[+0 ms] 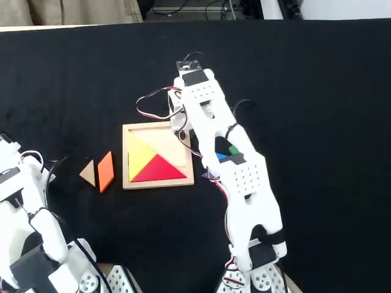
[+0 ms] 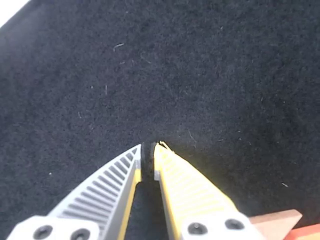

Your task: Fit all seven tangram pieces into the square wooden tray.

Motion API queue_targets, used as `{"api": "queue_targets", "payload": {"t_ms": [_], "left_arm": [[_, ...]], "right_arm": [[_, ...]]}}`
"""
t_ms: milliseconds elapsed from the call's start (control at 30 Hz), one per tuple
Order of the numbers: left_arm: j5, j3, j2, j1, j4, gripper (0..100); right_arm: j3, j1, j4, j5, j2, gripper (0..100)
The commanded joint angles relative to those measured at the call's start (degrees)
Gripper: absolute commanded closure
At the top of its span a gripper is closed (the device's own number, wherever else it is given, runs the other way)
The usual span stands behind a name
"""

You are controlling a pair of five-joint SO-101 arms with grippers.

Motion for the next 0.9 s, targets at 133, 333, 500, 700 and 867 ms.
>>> {"api": "queue_targets", "payload": {"t_ms": [133, 333, 500, 700, 867], "left_arm": [[0.0, -1.1, -1.32, 0.57, -0.79, 93], [0.09, -1.01, -1.49, 2.51, -0.53, 93], [0.0, -1.01, -1.41, 2.42, -0.44, 93], [0.44, -1.36, -1.93, -3.03, -0.62, 93], [3.43, -3.65, -1.85, -10.86, 1.85, 93]], "right_arm": [[-4.26, 2.11, 0.7, 0.62, -0.4, 98.0], [-8.22, -1.41, 8.18, 3.78, -0.4, 78.8], [-15.52, -2.46, 11.87, 3.78, -0.66, 78.6], [-13.67, -7.82, 12.13, 7.91, -12.53, 81.6], [-4.0, -14.42, 11.08, 9.05, -22.11, 84.4]]}}
